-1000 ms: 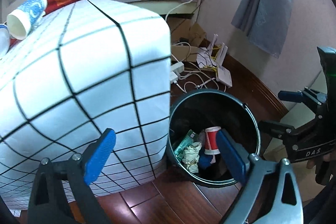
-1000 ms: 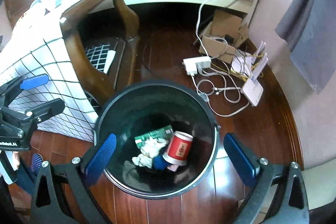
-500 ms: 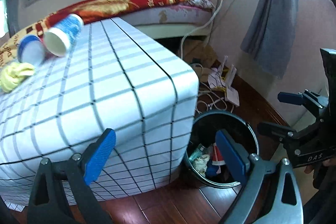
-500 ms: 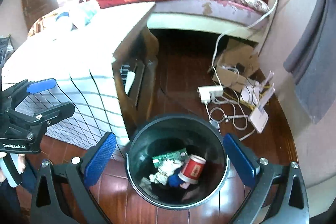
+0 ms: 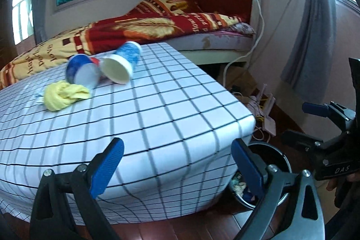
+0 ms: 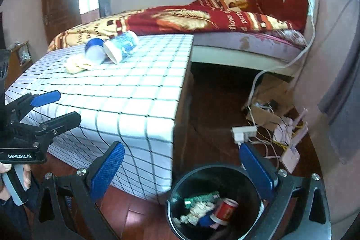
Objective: Collect trash
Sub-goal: 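Move both open tools back from the bin to the table, then grasp the yellow cloth with the left tool while the right tool grasps the blue-white paper cup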
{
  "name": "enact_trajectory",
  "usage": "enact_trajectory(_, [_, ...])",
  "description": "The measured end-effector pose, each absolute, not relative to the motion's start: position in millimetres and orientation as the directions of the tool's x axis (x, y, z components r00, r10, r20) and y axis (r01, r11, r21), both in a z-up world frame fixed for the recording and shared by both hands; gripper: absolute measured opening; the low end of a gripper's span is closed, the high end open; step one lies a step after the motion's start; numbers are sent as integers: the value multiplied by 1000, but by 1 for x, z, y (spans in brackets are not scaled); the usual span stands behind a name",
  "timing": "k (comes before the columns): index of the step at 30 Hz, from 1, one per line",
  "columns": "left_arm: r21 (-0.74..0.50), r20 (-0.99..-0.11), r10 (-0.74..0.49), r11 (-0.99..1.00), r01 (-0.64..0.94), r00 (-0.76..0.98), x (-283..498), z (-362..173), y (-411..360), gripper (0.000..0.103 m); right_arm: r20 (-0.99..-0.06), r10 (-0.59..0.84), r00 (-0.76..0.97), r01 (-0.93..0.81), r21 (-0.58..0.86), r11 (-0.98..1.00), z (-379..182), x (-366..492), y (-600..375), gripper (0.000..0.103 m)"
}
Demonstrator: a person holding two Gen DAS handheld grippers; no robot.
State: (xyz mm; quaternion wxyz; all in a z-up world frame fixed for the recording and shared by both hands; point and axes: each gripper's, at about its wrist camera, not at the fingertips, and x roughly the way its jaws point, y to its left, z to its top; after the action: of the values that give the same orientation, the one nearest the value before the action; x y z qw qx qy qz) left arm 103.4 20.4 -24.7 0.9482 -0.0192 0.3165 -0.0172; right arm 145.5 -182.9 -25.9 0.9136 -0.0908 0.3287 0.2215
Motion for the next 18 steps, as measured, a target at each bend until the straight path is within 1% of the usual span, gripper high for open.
enact_trajectory(9, [-34,-587,45,996,-80,808,98,-20,78,97,-600,401,692,-517,-25,855,-16,159,-126,103])
enact_trajectory(12, [-37,-592,89,990,-137,801,96,-22,108,97,-582,433,688,-539,-11,842,-9,164,-102,103])
enact_trajectory(18, [-55,-611,153,970,-235,777,98,-26,164,97,-595,416,688,-542,-41,839,-1,177,-52,103])
